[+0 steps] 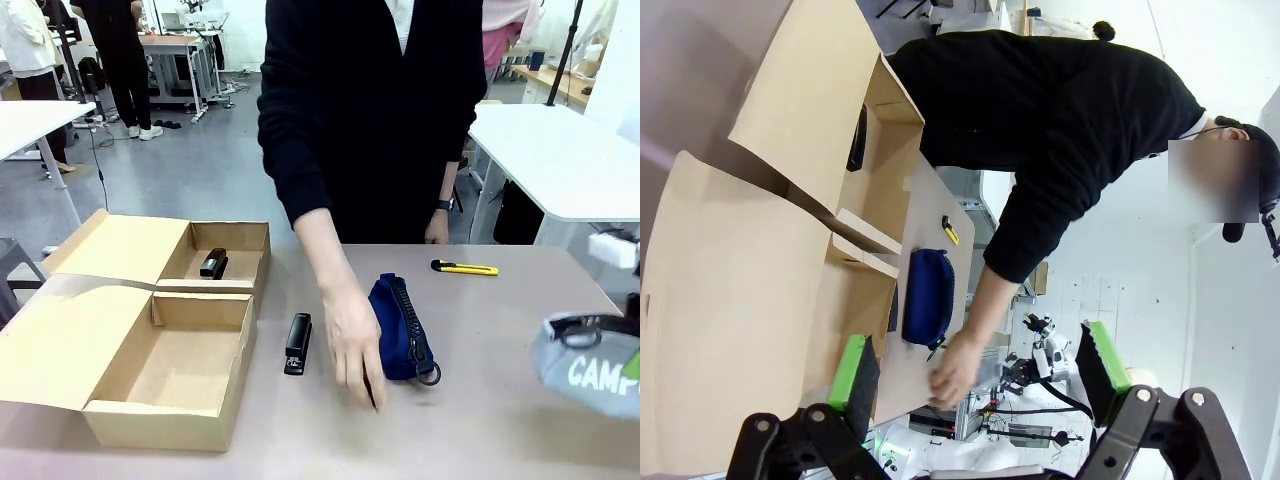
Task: Place items inside the box.
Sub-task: Pick up a Pencil pouch or Stapler and place it inside the Mailer Box closest to the robot.
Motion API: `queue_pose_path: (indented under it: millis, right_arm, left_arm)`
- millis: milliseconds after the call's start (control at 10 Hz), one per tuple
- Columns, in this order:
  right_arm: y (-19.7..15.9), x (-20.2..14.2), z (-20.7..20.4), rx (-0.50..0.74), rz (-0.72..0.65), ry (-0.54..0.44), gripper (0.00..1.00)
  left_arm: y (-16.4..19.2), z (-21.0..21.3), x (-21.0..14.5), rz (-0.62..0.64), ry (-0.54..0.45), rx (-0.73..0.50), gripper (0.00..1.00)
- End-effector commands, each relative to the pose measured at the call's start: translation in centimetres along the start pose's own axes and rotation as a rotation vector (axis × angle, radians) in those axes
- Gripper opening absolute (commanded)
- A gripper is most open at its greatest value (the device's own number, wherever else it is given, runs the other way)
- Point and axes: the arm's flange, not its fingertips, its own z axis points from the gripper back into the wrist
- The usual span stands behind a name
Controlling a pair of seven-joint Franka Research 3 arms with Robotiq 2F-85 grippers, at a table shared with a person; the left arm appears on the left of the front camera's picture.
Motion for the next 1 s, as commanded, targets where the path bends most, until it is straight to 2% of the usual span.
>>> queue_pose_path:
  millis: [0,300,400,800,900]
  right_arm:
    - [5.2,1.6,-2.0,-0.237,-0.33,-0.104,0.0]
    - [8.9,6.0,-3.7,-0.144,-0.111,-0.082,0.0]
    - [4.2,3.7,4.2,-0.176,-0.222,-0.11,0.0]
    - [4.2,3.7,4.2,-0.176,-0.222,-0.11,0.0]
    - [4.5,3.6,4.1,-0.162,-0.217,-0.108,0.05]
  left_arm:
    - [0.0,0.1,-0.1,-0.016,0.003,-0.011,1.0]
    - [0.0,0.1,-0.1,-0.016,0.003,-0.011,1.0]
    - [0.0,0.1,-0.1,-0.016,0.003,-0.011,1.0]
    - [0.0,0.1,-0.1,-0.016,0.003,-0.011,1.0]
    - [0.0,0.1,-0.1,-0.016,0.003,-0.011,1.0]
